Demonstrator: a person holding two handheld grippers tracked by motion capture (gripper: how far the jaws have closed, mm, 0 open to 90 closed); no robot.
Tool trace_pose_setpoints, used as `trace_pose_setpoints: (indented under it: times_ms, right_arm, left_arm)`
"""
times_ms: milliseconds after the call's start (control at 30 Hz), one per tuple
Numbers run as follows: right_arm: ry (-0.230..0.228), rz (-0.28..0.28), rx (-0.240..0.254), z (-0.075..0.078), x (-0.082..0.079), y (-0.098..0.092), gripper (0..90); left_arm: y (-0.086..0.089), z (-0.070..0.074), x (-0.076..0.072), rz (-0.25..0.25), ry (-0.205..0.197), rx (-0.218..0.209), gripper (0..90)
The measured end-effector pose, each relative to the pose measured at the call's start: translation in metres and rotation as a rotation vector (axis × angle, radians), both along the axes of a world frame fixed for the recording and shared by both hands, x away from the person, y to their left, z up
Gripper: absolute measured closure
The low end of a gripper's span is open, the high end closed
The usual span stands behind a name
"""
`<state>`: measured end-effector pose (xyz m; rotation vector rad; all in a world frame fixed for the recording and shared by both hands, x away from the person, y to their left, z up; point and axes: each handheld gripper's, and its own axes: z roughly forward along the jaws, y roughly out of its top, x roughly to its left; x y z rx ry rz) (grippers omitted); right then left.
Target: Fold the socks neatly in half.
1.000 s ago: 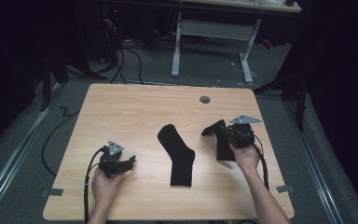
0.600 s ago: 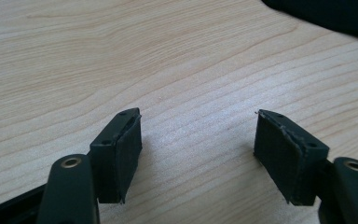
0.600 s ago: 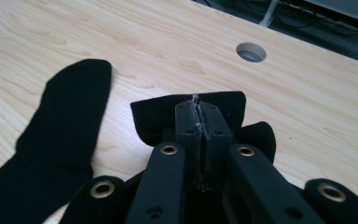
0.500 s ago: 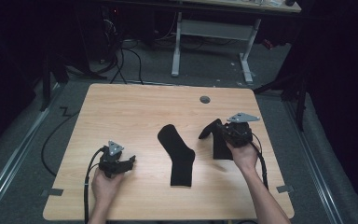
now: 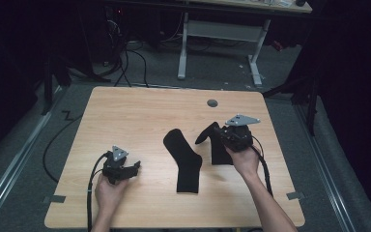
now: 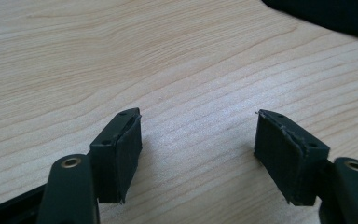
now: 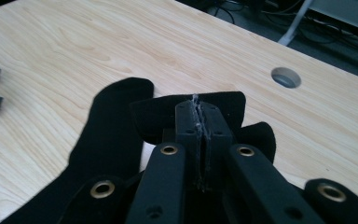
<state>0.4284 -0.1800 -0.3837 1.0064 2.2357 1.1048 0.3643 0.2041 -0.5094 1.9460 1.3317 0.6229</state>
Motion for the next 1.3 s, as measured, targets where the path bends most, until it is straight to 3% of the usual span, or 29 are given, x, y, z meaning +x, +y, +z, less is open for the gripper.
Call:
trace_pose_setpoints:
  times_ms: [700,1300]
  right_arm:
    - [0.036,0.079,0.059,0.013,0.01,0.057,88.0]
    - [0.101,0.042,0.066,-0.001,0.039,0.093,88.0]
  left_arm:
    - [0.0,0.0,0.0,0.002,-0.001,-0.001,32.7]
    - [0.001,0.0,0.0,0.003,-0.001,-0.008,32.8]
